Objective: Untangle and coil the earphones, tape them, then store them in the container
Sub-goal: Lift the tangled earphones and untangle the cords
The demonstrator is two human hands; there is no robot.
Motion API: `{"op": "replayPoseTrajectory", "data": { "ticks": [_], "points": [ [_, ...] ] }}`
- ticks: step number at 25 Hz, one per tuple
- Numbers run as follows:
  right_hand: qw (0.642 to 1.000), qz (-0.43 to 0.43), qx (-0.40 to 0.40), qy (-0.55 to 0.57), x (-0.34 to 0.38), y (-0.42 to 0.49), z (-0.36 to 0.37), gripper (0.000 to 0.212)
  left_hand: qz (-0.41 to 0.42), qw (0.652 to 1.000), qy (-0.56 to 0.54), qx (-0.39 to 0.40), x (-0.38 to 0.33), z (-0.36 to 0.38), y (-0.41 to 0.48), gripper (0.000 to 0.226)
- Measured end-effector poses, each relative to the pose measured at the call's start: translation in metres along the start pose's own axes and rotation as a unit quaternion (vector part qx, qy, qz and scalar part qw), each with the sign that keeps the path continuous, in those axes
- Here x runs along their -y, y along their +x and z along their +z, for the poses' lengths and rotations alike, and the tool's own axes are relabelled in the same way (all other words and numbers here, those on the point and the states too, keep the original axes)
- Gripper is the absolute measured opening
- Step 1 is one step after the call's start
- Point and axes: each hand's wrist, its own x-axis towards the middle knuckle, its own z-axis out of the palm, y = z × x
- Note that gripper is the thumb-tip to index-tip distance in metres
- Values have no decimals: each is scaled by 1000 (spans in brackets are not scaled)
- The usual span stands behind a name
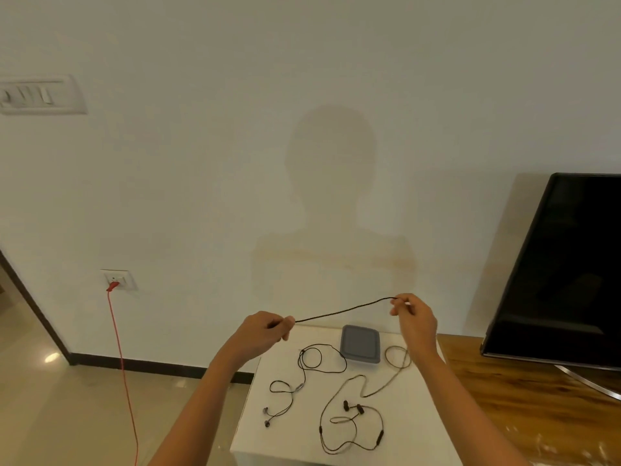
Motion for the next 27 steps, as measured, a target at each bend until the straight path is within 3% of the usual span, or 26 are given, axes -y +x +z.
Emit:
{"op": "replayPoseTrajectory", "data": {
  "ticks": [2, 4, 7, 9, 12, 16, 18, 23, 25, 27],
  "points": [
    [997, 38, 30, -68, -13, 5, -5, 15, -11, 998, -63, -11, -1, 0, -5, 46],
    [987, 32, 113, -110, -17, -3, 1, 20, -20, 991, -135, -3, -12, 7, -6, 45],
    [952, -67, 297, -24, 5, -31, 20, 46, -9, 986, -165, 19, -35, 24, -4, 45],
    [913, -86, 392, 67, 22, -47, 33, 34, 10, 987, -160, 24, -49, 33, -3, 46],
    [921, -94, 363, 109, 35, -48, 38, 13, 11, 972, -231, 34, -59, 33, -5, 45],
    [955, -54, 232, 174, 40, -37, 28, 18, -10, 930, -349, 112, -56, 26, -14, 46],
    [959, -53, 247, 130, 41, -43, 31, 20, 0, 896, -426, 124, -62, 29, -18, 44],
    [929, -80, 361, 1, 29, -96, 40, 29, 20, 801, -597, 27, -75, 40, -17, 39],
    [924, -127, 359, -42, 25, -111, 31, 28, 33, 803, -594, 6, -67, 42, -15, 40],
    [924, -142, 354, -37, 25, -119, 19, 28, 36, 843, -537, -11, -59, 42, -15, 43]
  ]
}}
